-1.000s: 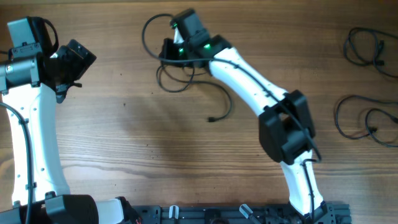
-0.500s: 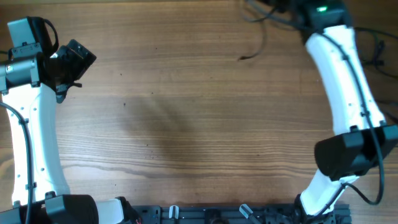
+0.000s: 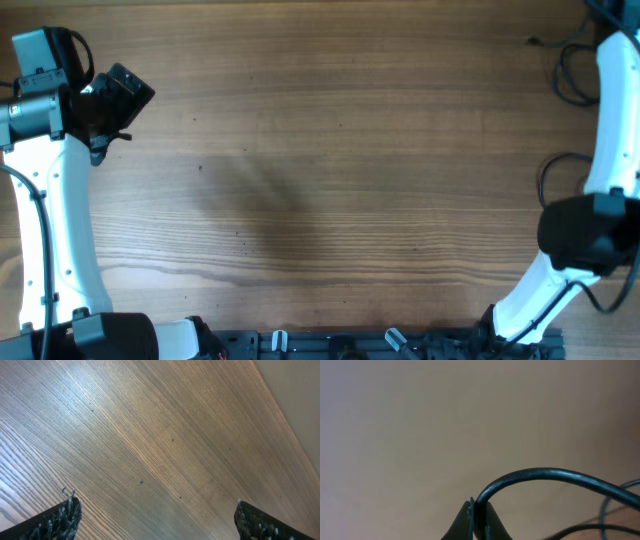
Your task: Untangle cables
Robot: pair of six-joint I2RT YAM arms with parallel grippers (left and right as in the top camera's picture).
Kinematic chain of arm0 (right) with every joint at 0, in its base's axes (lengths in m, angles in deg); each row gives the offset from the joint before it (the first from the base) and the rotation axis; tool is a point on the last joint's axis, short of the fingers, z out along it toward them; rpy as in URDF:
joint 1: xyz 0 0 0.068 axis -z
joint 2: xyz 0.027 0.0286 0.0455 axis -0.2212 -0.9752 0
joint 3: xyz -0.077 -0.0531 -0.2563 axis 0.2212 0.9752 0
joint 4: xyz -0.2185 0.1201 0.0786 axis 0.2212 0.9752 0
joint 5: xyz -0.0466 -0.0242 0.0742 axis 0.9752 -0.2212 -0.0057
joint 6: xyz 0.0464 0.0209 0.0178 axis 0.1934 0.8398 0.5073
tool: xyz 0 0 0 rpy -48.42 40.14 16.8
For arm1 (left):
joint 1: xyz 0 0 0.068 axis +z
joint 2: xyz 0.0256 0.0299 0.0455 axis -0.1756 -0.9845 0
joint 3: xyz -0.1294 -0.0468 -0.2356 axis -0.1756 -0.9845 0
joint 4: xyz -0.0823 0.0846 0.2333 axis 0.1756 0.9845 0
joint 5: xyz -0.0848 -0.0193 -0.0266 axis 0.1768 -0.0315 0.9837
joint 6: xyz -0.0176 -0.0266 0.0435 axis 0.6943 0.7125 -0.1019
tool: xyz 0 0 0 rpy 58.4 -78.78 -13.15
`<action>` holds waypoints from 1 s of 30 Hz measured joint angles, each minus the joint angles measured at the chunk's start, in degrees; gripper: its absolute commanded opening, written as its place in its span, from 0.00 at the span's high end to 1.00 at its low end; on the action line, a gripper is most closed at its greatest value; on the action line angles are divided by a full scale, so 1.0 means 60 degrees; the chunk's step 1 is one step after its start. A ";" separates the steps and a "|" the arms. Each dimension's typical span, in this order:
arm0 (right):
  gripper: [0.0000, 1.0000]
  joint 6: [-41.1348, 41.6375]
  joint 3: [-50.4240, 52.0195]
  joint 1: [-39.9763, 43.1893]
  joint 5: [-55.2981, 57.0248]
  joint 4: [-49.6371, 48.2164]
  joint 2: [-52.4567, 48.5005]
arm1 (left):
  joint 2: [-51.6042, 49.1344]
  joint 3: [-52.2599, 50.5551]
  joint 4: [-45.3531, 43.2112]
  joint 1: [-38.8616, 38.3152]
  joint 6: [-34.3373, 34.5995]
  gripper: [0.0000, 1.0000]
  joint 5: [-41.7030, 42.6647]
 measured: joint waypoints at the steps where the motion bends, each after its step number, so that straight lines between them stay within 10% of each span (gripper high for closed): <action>1: 0.95 0.0164 0.0000 -0.0011 0.0153 -0.0015 -0.0204 | 0.0000 0.0000 0.0000 0.0000 0.0000 0.00 0.0000; 14: 0.91 0.1071 0.0018 -0.0015 0.2091 0.1104 -0.2936 | 0.0000 0.0000 0.0004 0.0000 0.0004 0.00 0.0000; 18: 0.00 0.1184 0.0015 0.0011 0.3577 0.2025 -0.2943 | 0.0000 0.0000 0.0000 0.0000 0.0000 0.00 0.0000; 30: 0.00 0.0000 0.0022 0.0029 0.2135 0.3395 -0.2047 | -0.0004 0.0000 0.0000 0.0000 0.0000 0.00 0.0000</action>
